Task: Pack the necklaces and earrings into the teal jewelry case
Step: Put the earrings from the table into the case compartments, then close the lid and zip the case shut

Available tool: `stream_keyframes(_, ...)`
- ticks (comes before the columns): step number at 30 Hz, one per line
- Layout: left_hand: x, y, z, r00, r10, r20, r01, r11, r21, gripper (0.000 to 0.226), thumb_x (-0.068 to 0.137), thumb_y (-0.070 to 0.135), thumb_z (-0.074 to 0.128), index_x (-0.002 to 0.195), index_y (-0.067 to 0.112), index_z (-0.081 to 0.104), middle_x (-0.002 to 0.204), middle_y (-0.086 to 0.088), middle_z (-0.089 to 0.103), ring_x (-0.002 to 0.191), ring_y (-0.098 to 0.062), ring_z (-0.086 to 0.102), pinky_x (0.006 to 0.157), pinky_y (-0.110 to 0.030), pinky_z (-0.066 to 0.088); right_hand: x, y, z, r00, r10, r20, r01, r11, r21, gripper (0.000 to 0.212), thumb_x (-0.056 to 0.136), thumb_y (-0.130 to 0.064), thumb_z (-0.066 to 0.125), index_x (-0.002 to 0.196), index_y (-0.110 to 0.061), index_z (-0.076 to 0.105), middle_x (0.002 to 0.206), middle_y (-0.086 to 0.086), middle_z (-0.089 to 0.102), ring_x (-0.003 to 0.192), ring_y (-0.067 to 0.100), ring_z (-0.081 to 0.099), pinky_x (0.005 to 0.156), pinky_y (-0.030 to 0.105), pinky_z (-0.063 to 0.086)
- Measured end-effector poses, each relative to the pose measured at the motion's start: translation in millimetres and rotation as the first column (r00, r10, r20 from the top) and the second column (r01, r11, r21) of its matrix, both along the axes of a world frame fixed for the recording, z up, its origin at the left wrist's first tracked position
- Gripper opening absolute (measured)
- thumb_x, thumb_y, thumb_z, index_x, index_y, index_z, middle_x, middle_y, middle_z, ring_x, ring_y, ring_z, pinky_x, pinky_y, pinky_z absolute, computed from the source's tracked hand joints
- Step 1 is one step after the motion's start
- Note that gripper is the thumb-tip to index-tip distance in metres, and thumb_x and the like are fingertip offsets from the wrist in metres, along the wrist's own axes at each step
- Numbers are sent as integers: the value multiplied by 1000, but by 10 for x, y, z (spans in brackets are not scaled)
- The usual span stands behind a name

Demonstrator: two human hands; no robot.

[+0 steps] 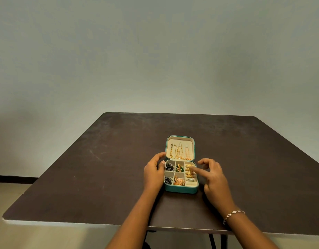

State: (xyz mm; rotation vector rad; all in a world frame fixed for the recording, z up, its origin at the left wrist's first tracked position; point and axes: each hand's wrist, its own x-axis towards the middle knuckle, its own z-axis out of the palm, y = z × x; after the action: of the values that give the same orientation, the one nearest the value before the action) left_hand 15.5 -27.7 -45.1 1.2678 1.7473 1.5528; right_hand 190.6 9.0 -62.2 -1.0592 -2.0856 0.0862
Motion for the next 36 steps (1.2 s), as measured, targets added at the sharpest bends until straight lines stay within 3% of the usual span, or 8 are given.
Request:
stream_keyframes(4, 27, -47, 1, 998, 48, -46, -47, 998, 32, 34, 92, -1, 41, 115, 17, 59, 107, 10, 58, 91, 3, 57, 67, -3, 45, 14, -29, -10, 996, 19, 84, -28, 994, 101, 56, 55, 15, 75, 98, -21, 71, 105, 12, 60, 94, 20, 51, 59, 27, 48)
stream_keyframes(9, 17, -83, -81, 967, 116, -226, -107, 993, 49, 47, 82, -17, 38, 99, 12, 70, 125, -3, 58, 127, -14, 43, 96, -13, 33, 71, -103, 13, 987, 53, 154, -80, 981, 174, 46, 49, 5, 84, 86, -19, 74, 102, 11, 61, 95, 20, 53, 62, 25, 48)
stream_keyframes(14, 26, -75, -103, 952, 102, -287, -105, 994, 4, 44, 84, -13, 39, 104, 11, 69, 131, -1, 54, 130, -13, 40, 97, -15, 30, 51, -116, -8, 992, 54, 117, -75, 982, 176, 40, 66, 6, 66, 97, -18, 70, 104, 9, 59, 98, 19, 54, 67, 22, 50)
stream_keyframes(18, 10, -86, -67, 989, 72, -131, -70, 997, 23, 32, 96, 11, 39, 124, 16, 55, 128, -2, 56, 128, -18, 44, 104, -30, 38, 12, -102, 63, 971, 53, -232, -98, 977, -189, 38, 92, -12, 35, 123, -22, 54, 117, -6, 50, 109, 5, 47, 86, 12, 37)
stream_keyframes(22, 18, -91, 36, 995, -78, 55, 84, 988, -131, 50, 95, 48, 27, 137, 24, 39, 137, 6, 45, 139, -19, 23, 111, -39, 27, -105, -15, 154, 794, -119, -596, -329, 740, -587, 43, 97, -28, 34, 138, -17, 36, 140, 4, 43, 126, 13, 42, 107, 32, 34)
stream_keyframes(27, 104, -49, 145, 890, -207, 407, 240, 970, -32, 52, 92, 52, 19, 121, 19, 46, 103, 15, 57, 89, 2, 57, 73, -8, 46, -282, 7, 252, 599, -269, -754, -495, 615, -613, 57, 94, -40, 30, 141, -7, 29, 143, 10, 39, 130, 18, 39, 104, 28, 33)
stream_keyframes(30, 127, 27, 53, 882, -211, 420, 243, 970, -23, 73, 81, 63, 23, 127, 13, 48, 113, -5, 65, 94, -13, 67, 71, -20, 56, -310, 7, 270, 585, -279, -762, -497, 618, -609, 57, 94, -40, 31, 138, -4, 33, 140, 10, 43, 124, 15, 43, 99, 26, 35)
stream_keyframes(36, 155, 80, -32, 892, -137, 431, 168, 985, -36, 84, 69, 85, 32, 120, 21, 52, 121, -8, 60, 103, -20, 64, 89, -43, 53, -311, 18, 258, 535, -299, -790, -518, 622, -586, 48, 95, -37, 33, 130, -5, 43, 125, 5, 55, 114, 13, 51, 96, 27, 41)
